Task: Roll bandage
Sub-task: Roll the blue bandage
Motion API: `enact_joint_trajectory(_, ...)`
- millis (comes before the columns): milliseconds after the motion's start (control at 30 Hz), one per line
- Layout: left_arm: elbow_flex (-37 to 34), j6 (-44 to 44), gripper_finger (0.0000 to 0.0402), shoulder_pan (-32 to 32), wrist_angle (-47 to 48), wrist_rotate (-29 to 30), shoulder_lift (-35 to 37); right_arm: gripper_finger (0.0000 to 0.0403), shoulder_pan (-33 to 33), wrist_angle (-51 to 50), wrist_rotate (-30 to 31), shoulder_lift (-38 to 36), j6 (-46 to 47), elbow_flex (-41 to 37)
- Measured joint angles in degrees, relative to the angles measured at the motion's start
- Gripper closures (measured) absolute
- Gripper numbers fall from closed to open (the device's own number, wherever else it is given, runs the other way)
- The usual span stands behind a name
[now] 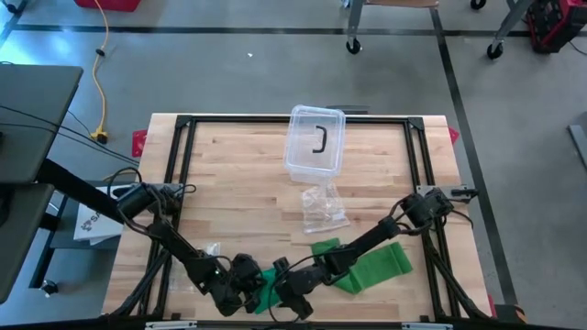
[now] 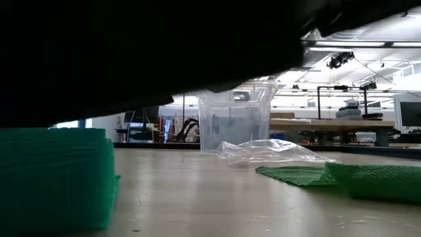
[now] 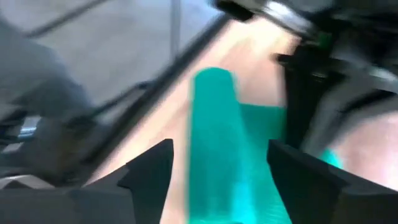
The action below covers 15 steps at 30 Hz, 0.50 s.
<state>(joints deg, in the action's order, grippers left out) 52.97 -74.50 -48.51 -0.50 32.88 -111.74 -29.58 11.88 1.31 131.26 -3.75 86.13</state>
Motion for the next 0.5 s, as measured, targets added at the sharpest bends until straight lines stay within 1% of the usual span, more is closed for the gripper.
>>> enact_joint_trajectory(33, 0.0, 0.0, 0.0401, 0.0, 0.2, 0.02, 0.0, 0.0145, -0.06, -0.24, 1.66, 0.0, -0.25, 0.0)
enact_joint_trajectory(133, -0.04, 0.02, 0.0401, -0.07, 0.46, 0.74, -0.02, 0.0143, -0.06, -0.44, 1.2, 0.29, -1.53, 0.0)
enact_joint_trajectory(267, -0.07, 0.0, 0.0401, -0.07, 0.58, 1.13, -0.04, 0.0158, -0.56, -0.18, 1.21, 1.51, -4.55, 0.02)
enact_joint_trajectory(367, -0.09, -0.28, 0.0401, -0.07, 0.61, 1.22, -0.04, 0.0187, -0.91, 0.41, 1.98, 2.12, -5.55, 0.02)
enact_joint_trajectory(433, -0.09, -0.28, 0.0401, -0.3, 0.66, 1.25, -0.05, 0.0219, -0.97, 1.05, 2.06, 2.44, -4.62, 0.02)
enact_joint_trajectory(500, -0.11, -0.28, 0.0401, -0.33, 0.67, 1.47, -0.09, 0.026, -0.89, 1.34, 1.62, 2.47, -2.92, 0.02)
